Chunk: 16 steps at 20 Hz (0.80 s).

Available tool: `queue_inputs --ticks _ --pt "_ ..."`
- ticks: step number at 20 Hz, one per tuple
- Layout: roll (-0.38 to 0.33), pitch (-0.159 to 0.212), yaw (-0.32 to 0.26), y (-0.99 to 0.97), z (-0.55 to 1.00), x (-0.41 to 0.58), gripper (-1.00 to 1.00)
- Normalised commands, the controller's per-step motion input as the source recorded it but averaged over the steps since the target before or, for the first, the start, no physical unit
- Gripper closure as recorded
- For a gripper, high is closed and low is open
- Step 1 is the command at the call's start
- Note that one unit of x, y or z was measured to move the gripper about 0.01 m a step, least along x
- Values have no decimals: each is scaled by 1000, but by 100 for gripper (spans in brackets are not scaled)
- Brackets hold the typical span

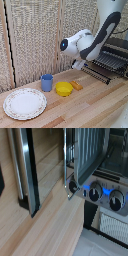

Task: Position your gripper near the tray handle while precisely lining it up. Firmly yet gently grip the handle, ensuring a strong hold. Slide the tray into the oven in a steady manner until it's entirely inside. Relinquish the handle as it sits within the oven and extract your gripper with care.

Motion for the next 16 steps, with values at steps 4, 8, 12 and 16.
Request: queue_inputs --ticks 4,8,12,16 --pt "-31 -1 56 -394 -189 222 -100" --pt "-48 0 43 -478 -125 138 -100" --pt "-52 0 35 -581 -26 89 -100" --pt "-55 0 24 -549 -64 55 -100"
